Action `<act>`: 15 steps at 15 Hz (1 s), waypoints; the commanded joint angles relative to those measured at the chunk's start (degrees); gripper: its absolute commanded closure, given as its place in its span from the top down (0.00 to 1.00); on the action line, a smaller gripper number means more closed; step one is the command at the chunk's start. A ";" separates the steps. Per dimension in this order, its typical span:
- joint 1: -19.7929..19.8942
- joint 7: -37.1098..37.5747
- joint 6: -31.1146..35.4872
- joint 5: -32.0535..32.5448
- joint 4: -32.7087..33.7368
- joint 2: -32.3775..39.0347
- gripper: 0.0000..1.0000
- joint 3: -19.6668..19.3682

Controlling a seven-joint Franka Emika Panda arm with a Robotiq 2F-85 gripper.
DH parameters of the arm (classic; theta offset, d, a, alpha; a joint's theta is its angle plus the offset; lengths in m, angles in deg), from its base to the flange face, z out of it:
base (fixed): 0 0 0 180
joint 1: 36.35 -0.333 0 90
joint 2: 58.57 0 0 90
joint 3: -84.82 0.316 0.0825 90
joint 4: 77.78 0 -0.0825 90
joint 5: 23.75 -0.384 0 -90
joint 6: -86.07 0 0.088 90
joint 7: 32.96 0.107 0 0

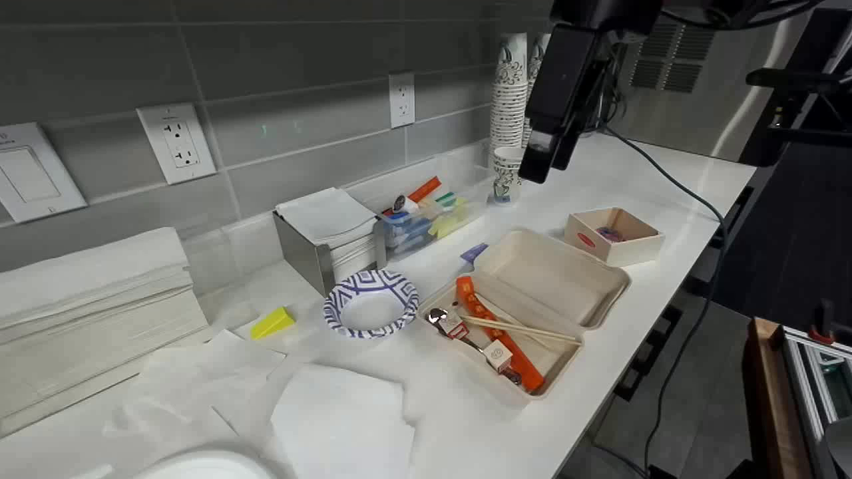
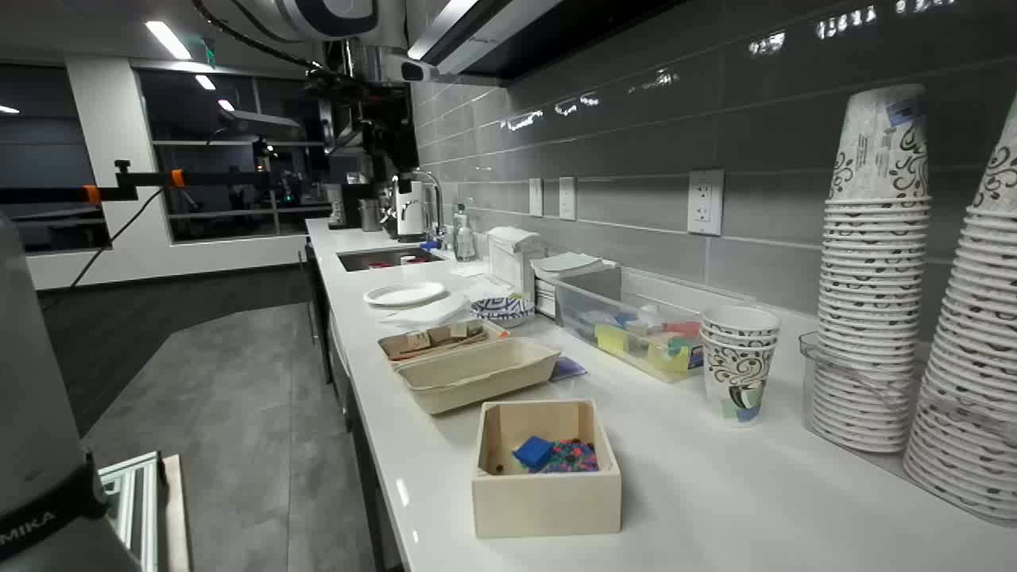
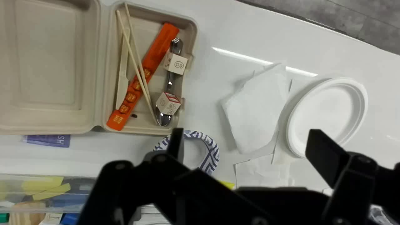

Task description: Put the yellow item in the pack

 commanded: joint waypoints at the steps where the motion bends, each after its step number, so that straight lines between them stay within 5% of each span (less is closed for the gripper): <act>1: 0.23 -0.03 -0.21 -0.05 0.16 0.02 1.00 0.21; 11: 0.22 -0.04 -0.21 -0.04 0.17 0.02 1.00 0.22; 15: -1.08 -6.58 4.93 4.34 2.95 5.95 1.00 2.14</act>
